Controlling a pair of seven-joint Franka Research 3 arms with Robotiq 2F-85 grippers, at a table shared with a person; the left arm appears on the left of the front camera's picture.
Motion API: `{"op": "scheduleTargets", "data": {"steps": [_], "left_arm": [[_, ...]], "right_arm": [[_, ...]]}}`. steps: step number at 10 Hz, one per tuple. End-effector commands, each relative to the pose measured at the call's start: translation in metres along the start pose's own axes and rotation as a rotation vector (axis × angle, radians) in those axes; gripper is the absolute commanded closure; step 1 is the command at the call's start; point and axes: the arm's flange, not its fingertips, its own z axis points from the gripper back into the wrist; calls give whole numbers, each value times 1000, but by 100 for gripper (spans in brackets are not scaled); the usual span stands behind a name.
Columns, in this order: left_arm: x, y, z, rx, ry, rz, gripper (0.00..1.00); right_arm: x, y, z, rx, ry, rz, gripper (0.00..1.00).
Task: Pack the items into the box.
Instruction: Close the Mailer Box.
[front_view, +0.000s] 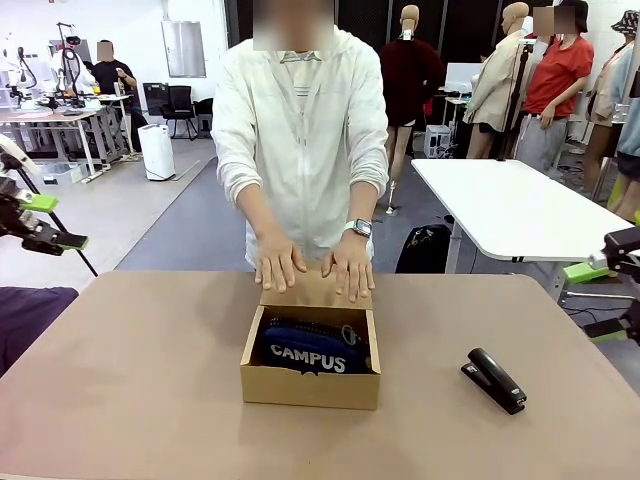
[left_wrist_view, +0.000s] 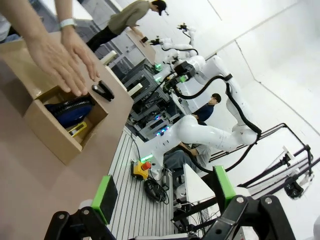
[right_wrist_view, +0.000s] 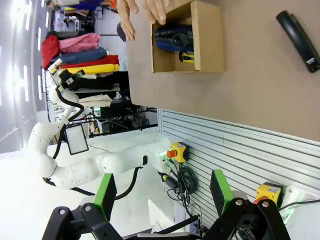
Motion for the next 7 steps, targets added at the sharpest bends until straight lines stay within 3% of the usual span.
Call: {"op": "scheduleTargets", "data": {"steps": [1, 2, 3, 5, 6, 7], "left_arm": [[50, 45, -35, 76, 25, 185, 0], [68, 81, -53, 101, 38, 288, 0], [81, 110, -64, 162, -91, 346, 0], [85, 164, -106, 214, -216, 430, 0], [87, 188, -130, 249, -201, 476, 0], [87, 196, -139, 192, -151, 494, 0]], "right_arm": [[44, 8, -37, 21, -66, -25, 0], [70, 10, -64, -1, -104, -29, 0], [92, 7, -90, -6, -173, -65, 0], [128, -12, -148, -30, -90, -95, 0], [142, -20, -176, -1, -41, -109, 0], [149, -25, -184, 18, -37, -97, 0]]}}
